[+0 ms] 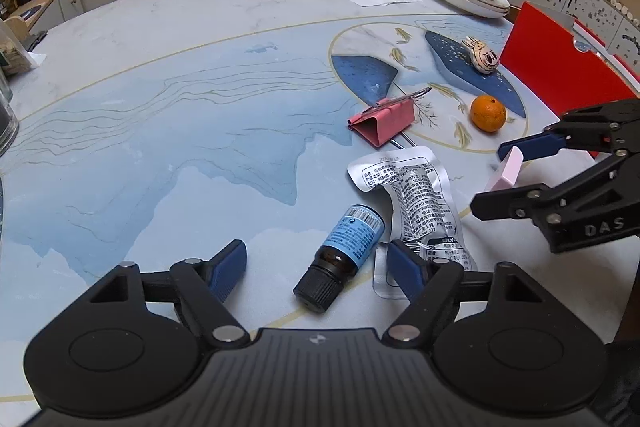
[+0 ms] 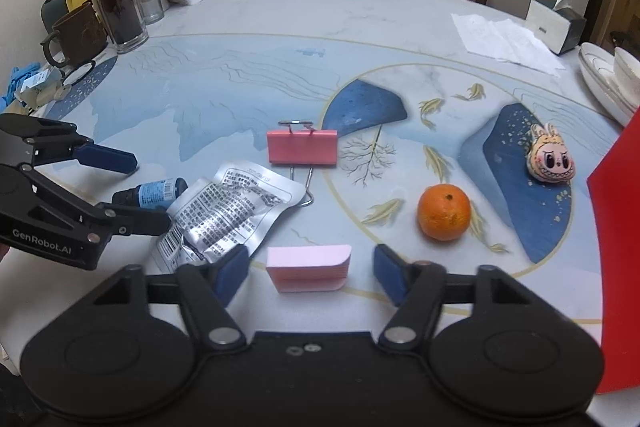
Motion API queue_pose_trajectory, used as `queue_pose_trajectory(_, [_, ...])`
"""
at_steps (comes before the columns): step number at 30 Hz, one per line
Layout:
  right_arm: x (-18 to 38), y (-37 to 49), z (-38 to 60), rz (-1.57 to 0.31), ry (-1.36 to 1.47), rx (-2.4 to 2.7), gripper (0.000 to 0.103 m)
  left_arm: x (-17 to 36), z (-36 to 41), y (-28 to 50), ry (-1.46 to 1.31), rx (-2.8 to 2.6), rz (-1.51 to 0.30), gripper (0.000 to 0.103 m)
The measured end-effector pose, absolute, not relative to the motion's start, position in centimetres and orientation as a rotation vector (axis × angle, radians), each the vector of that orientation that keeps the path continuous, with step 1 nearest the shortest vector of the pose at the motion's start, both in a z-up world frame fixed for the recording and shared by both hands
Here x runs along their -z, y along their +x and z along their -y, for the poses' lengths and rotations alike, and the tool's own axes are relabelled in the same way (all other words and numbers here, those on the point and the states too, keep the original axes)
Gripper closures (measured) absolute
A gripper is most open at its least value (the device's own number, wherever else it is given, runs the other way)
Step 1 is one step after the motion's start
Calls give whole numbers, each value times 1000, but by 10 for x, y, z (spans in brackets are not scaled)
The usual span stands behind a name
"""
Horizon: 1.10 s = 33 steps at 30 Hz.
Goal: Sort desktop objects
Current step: 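Grasp the blue dropper bottle with the left gripper while the right gripper grasps the pink eraser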
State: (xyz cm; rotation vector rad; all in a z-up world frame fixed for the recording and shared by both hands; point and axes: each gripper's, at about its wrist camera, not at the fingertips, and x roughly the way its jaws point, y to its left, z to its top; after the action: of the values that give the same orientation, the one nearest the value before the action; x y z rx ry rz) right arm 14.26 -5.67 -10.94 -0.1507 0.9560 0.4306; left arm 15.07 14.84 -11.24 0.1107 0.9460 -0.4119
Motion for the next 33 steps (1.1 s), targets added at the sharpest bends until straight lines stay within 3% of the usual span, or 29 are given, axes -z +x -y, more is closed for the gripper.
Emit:
queue_pose_trajectory(2, [111, 144, 56, -963, -151, -432, 45, 112, -148, 150, 114, 427, -941, 41])
queue_pose_trajectory(9, [112, 146, 55, -976, -152, -439, 59, 110, -146, 151, 97, 456, -944, 58])
queue_pose_trajectory(16, [112, 147, 58, -981, -150, -439, 63, 110, -144, 151, 87, 462, -951, 76])
queue_pose_trajectory(33, [103, 141, 81, -965, -129, -421, 63, 100, -143, 140, 12, 395, -944, 80])
